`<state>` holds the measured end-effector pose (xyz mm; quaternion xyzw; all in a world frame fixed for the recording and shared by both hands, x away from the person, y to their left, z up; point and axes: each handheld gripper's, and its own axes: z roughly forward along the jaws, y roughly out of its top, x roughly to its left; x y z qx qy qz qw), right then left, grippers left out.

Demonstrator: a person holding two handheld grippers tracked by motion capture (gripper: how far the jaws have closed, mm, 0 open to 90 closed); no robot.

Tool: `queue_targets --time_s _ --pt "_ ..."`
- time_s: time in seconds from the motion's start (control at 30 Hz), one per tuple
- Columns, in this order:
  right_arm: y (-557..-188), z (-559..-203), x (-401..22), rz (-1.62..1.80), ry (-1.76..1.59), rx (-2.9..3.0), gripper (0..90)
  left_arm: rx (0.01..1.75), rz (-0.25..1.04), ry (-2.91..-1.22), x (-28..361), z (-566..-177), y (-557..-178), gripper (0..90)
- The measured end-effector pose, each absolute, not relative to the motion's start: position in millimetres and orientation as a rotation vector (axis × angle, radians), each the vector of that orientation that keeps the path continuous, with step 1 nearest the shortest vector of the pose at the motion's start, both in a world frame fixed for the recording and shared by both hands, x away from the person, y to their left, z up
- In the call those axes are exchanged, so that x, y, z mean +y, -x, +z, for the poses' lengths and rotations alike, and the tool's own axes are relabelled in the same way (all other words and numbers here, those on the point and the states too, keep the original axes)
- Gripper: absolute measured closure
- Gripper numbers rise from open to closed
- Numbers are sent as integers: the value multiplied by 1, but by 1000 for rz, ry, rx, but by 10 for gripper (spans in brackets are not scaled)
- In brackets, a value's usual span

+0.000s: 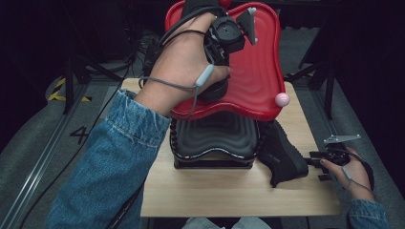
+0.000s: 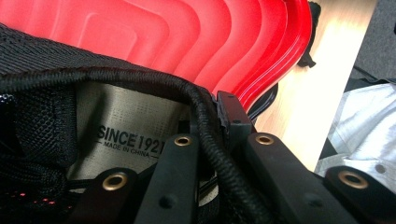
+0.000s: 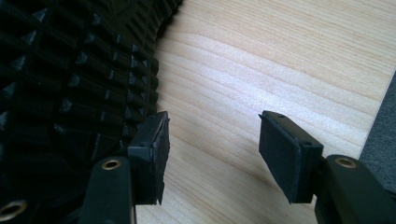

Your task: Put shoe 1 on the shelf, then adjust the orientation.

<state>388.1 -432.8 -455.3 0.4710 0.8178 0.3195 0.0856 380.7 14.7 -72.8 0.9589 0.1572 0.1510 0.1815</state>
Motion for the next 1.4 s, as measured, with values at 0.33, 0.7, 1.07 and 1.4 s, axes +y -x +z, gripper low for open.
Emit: queue_targets --time_s 0.33,0.7,1.07,1.4 --pt "-388 -455 -433 953 -1404 2440 436 439 449 -2722 10 -82 -384 861" --pt "-388 -455 -434 957 -1413 2433 433 468 408 -2713 13 -86 -379 847" --pt "-389 -455 -432 947 -1410 2443 427 514 417 -2666 19 -81 -373 672" --pt "-389 -451 -429 942 -1394 2437 421 518 479 -2605 28 -64 -360 552"
